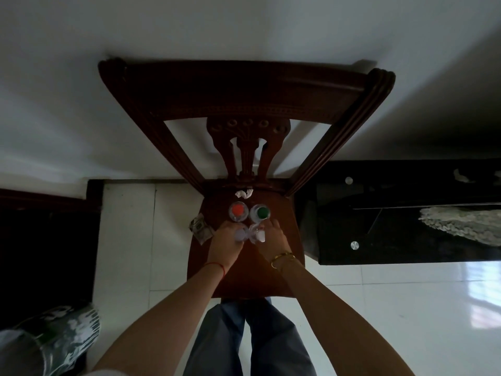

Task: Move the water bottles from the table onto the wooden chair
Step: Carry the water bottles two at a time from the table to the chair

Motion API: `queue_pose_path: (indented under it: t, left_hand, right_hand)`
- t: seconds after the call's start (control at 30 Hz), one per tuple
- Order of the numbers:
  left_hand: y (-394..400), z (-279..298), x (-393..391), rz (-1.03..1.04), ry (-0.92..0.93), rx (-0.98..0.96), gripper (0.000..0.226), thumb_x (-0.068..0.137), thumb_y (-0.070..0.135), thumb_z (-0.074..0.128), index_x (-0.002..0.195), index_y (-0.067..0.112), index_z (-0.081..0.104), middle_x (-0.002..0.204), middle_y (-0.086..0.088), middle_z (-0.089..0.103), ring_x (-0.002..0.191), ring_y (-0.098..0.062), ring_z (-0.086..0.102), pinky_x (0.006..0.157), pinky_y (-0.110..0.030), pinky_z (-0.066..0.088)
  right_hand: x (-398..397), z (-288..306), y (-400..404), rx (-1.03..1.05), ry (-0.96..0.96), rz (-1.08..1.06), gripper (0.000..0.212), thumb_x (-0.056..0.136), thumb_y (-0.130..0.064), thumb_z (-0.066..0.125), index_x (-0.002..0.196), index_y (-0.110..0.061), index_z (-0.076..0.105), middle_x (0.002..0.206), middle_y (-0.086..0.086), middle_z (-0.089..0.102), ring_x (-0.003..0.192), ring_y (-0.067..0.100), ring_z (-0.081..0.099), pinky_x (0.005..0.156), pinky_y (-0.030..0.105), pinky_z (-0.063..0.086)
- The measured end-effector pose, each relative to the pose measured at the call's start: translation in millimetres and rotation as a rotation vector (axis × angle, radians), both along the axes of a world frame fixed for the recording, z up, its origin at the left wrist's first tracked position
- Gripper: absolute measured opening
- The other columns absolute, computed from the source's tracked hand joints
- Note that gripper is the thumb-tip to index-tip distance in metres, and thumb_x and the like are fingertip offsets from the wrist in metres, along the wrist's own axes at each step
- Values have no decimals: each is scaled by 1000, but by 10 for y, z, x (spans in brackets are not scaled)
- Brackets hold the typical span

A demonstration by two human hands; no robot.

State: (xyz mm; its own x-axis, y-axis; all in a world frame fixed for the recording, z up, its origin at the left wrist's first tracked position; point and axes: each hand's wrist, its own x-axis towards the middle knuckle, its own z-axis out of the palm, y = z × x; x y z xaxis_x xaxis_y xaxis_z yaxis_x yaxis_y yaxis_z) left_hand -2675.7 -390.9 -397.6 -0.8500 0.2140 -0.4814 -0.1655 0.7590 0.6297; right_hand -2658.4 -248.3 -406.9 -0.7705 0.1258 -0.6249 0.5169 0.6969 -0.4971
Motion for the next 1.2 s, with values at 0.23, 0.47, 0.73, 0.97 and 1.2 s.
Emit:
queue_pose_path:
  t: [0.23, 0.47, 0.73, 0.97, 1.2]
  left_hand:
    - [-174, 289, 164, -33, -23, -57, 50, 81, 12, 68, 127, 21, 51, 132, -1, 52, 122, -17, 52, 100, -21, 38]
    - [-446, 933, 332, -46, 189, -84, 56, 83, 15, 67, 135, 17, 46, 137, -6, 50, 127, -21, 46, 108, -31, 36]
    - [-653, 1723, 512, -80, 341, -19, 59, 84, 16, 68, 138, 16, 44, 142, -8, 47, 132, -23, 41, 112, -40, 36]
    - [-781, 2215, 723, -120, 429, 7, 58, 84, 19, 67, 138, 19, 45, 140, -5, 49, 130, -21, 41, 111, -43, 37]
    - [-728, 2471, 847, -199, 479, 29, 56, 83, 17, 68, 135, 19, 47, 137, -6, 51, 127, -22, 44, 109, -39, 38]
  right_hand:
    - [46, 352, 22, 40, -10, 13, 56, 82, -21, 67, 132, -10, 43, 132, 13, 45, 114, 31, 53, 94, 39, 47]
    - [270, 973, 126, 141, 140, -13, 49, 83, -22, 63, 129, -10, 47, 131, 14, 49, 118, 32, 46, 98, 41, 43]
    - [703, 1746, 136, 159, 305, -43, 58, 85, -27, 62, 138, -15, 40, 140, 10, 44, 130, 30, 34, 108, 46, 34]
    - [1028, 2281, 122, 138, 391, -80, 60, 85, -27, 63, 138, -14, 40, 142, 11, 43, 133, 30, 31, 111, 46, 31]
    - [1340, 2494, 180, 154, 424, -155, 59, 85, -25, 63, 138, -17, 38, 143, 8, 40, 135, 28, 28, 112, 45, 29]
